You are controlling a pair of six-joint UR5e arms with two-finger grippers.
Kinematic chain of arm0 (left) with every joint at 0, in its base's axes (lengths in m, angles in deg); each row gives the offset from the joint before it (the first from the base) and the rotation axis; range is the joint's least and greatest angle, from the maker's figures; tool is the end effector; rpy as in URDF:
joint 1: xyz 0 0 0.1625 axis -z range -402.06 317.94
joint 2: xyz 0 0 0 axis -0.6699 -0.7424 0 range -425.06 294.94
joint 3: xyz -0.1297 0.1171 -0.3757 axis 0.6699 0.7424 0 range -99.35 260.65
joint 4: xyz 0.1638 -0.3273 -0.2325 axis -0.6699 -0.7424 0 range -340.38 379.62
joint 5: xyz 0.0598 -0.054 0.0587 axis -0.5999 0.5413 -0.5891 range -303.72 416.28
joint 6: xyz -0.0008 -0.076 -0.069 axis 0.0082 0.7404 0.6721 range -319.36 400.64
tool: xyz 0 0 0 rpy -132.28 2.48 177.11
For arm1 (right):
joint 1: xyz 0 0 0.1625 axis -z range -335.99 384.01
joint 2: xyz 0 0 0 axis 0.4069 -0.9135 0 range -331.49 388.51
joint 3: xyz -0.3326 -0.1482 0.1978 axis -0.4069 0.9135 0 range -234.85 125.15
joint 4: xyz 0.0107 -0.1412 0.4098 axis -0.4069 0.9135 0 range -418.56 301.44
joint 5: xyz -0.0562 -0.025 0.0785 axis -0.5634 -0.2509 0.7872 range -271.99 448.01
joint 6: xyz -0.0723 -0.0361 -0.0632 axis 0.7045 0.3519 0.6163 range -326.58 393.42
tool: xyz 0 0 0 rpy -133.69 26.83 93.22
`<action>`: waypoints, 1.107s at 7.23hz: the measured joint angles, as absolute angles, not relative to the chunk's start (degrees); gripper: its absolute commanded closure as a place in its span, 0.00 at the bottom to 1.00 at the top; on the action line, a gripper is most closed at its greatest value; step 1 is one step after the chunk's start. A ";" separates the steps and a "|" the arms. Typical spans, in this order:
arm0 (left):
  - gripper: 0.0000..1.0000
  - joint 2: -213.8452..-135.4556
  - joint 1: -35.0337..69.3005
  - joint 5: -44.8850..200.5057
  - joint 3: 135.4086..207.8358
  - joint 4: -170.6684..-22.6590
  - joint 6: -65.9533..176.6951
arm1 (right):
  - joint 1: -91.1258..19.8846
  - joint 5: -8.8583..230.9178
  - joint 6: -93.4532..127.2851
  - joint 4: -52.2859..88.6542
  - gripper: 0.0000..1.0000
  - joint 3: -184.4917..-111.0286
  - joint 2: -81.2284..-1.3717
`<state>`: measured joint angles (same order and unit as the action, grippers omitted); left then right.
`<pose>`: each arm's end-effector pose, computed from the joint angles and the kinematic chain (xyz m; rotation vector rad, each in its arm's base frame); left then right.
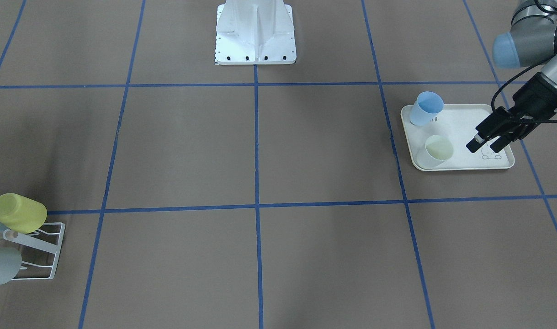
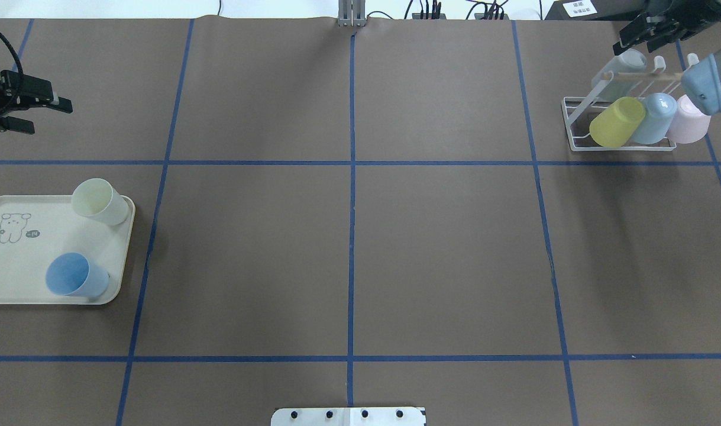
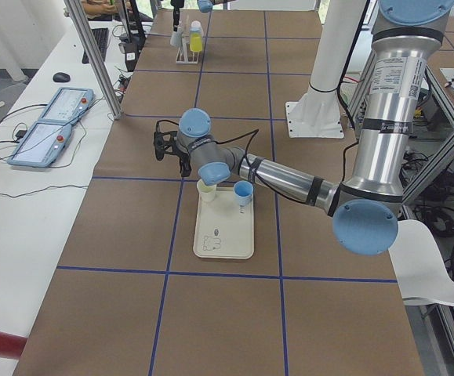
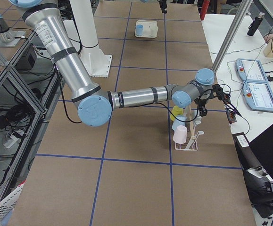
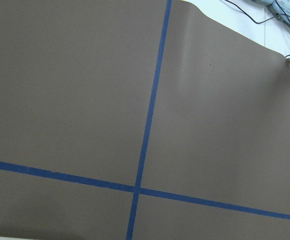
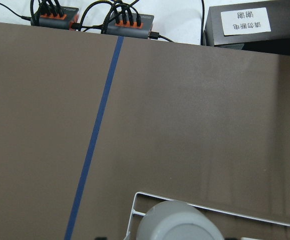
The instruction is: Transfer IKEA cup to right arm and place on rack
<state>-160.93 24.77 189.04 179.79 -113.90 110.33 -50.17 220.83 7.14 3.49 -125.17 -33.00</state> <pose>0.1608 -0.5373 0.4221 0.1775 1.1704 -0.3348 -0.1379 -0.7200 0.4641 0.3105 -0.8902 -0.0711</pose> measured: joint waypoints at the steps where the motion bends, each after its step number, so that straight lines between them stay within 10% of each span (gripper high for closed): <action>1: 0.00 -160.09 24.02 188.77 179.82 -113.84 110.20 | -50.13 220.82 7.12 3.49 0.01 -125.26 -32.86; 8: 0.00 -152.35 16.88 175.96 189.29 -93.22 96.46 | -50.43 221.20 3.39 3.58 0.01 -128.52 -32.24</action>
